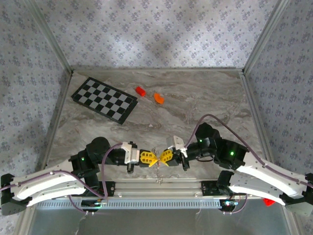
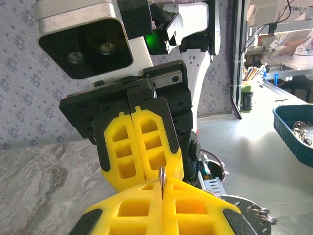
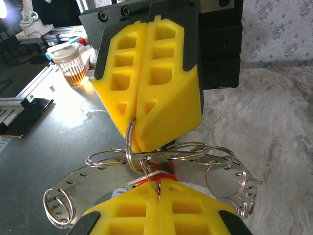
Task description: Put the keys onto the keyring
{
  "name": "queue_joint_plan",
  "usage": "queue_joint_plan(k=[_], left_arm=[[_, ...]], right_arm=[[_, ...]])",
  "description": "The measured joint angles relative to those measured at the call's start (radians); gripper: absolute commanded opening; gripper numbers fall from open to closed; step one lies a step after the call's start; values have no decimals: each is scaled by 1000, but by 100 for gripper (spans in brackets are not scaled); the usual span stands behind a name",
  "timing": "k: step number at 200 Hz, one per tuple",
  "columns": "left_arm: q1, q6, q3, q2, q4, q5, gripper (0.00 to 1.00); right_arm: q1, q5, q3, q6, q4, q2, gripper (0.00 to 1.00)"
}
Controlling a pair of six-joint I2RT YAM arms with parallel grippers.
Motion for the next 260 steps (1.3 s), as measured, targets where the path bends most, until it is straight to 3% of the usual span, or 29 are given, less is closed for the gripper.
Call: queue_joint_plan(k=[30,83,127,178,260], left_arm=[[0,-4,0,-4,2,3,0],[-1,-8,-1,-6,4,11,0],[-1,-8,-1,-21,9,10,0],[-1,-8,-1,-40,24,2,0],[-1,-8,-1,-43,31,-10,0]], right_arm=[[2,0,0,0,10,11,6],[4,30,0,4,17,23,32],[34,77,-27,8,39,-40,40],[109,149,-121,4,86,-142,41],[157,216,-250,24,322,-150,42]])
